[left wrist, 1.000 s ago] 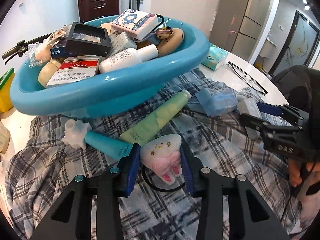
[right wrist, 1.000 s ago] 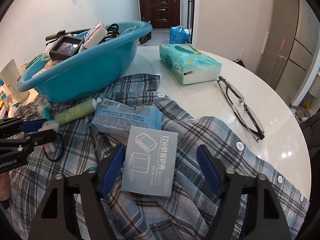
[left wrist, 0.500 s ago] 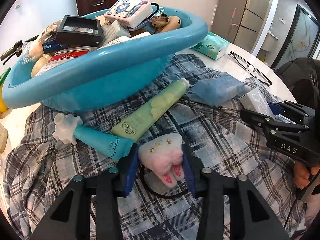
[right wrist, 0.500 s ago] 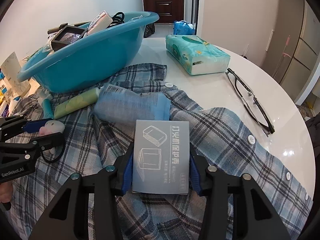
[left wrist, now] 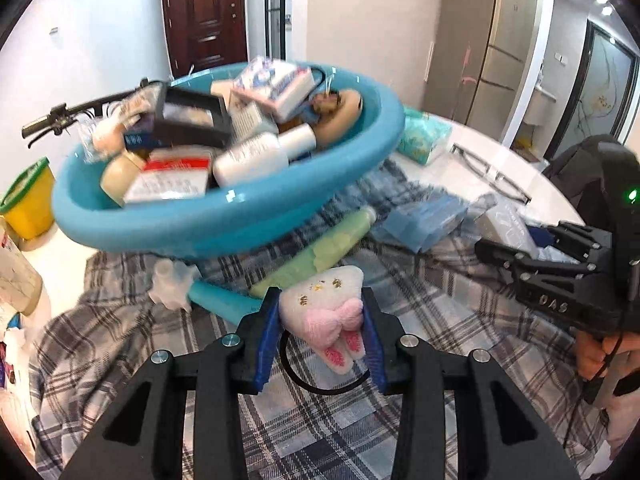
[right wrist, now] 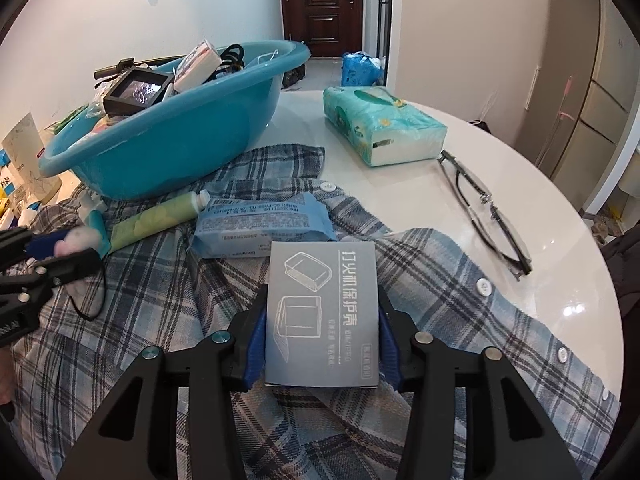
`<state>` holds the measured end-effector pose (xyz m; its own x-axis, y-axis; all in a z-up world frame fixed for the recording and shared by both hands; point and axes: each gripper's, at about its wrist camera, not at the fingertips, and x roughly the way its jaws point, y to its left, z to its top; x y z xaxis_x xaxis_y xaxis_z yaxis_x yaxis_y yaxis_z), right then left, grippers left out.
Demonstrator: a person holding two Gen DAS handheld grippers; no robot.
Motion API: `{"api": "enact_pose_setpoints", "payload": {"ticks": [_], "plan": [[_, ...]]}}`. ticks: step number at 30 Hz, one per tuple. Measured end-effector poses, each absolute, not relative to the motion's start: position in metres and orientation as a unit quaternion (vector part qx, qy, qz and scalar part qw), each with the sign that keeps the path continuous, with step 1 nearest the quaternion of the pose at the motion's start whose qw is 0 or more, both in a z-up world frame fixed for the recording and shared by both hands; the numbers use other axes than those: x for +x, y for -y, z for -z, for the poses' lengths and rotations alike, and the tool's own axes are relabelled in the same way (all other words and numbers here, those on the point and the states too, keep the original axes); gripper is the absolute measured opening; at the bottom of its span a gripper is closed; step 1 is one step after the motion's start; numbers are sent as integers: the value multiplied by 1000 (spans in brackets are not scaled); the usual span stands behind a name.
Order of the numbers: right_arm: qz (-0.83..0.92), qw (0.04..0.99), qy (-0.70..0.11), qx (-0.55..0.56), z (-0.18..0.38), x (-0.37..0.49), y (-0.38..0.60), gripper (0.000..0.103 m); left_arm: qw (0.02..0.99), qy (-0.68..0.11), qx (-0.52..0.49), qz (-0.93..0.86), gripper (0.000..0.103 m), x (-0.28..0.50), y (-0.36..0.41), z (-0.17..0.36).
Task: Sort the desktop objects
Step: 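Lift the plush toy with the left tool while the right tool carries the grey box toward the basin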
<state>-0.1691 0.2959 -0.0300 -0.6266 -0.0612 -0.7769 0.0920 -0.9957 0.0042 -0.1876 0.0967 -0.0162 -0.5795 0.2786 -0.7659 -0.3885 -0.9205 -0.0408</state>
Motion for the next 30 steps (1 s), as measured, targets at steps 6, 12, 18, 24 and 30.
{"api": "enact_pose_setpoints", "payload": {"ticks": [6, 12, 18, 24, 30], "plan": [[909, 40, -36, 414, 10, -163, -284, 46, 186, -50, -383, -903, 40, -181, -90, -14], [920, 49, -45, 387, -20, -153, -269, 46, 175, -35, -342, -923, 40, -175, -80, -50], [933, 61, -38, 354, -54, -150, -257, 46, 158, -30, -310, -937, 40, -169, -71, -83], [950, 74, -35, 302, -101, -149, -240, 46, 142, -27, -272, -951, 40, -164, -65, -113], [965, 94, -23, 243, -152, -145, -221, 46, 129, -23, -216, -967, 40, -160, -61, -154]]}}
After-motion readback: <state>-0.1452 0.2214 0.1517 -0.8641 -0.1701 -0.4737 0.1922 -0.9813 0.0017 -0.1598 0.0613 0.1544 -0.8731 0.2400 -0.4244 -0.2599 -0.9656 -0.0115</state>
